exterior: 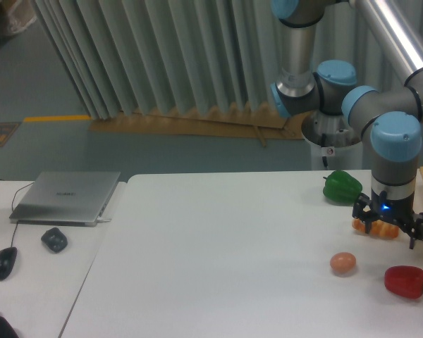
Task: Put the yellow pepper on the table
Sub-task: 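Lift the gripper away from the bread and move it off the table edge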
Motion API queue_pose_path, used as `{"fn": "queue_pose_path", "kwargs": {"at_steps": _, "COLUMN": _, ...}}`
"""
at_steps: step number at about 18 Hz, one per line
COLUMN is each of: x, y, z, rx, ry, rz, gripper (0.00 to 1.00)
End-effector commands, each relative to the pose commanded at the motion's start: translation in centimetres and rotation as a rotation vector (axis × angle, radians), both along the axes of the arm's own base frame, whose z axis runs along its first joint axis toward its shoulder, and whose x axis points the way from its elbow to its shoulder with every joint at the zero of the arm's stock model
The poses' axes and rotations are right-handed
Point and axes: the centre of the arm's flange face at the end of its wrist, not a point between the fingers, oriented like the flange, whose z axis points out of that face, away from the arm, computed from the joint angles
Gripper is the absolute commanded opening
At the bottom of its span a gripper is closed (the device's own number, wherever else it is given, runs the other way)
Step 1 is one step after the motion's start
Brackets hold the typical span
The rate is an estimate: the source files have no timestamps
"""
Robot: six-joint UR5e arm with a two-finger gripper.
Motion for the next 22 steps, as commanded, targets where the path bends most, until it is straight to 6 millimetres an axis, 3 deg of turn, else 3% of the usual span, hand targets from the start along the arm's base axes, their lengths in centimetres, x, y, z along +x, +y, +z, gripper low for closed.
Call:
{"fn": "queue_pose_path", "kwargs": {"at_steps": 1, "x": -0.7, "y": -3.3, "z": 0.6, "rx": -0.024, "ry": -0.046, "rz": -0.223, "gripper": 1.0}}
{"fn": "queue_pose_path", "kwargs": {"at_steps": 4, "x": -0.7, "y": -6.1, "z": 0.3, "rx": -0.033, "ry": -0.076, "rz": -0.322, "gripper": 1.0}}
{"fn": "queue_pose_path", "kwargs": {"at_steps": 13, "x": -2.8, "y": -11.0, "z": 2.6, "rx": -0.006, "ry": -0.121, "rz": -0.377, "gripper": 1.0}}
{"fn": "queue_pose_path", "kwargs": {"at_steps": 18, "x": -3.9, "y": -12.9, "z": 3.0, "rx": -0.009, "ry": -0.125, "rz": -0.377, "gripper": 1.0}}
{"fn": "queue_pose_path", "kwargs": {"at_steps": 22, "x": -5.8, "y": -15.6, "z": 2.7, "rx": -0.017, "ry": -0.141, "rz": -0.34, "gripper": 1.0}}
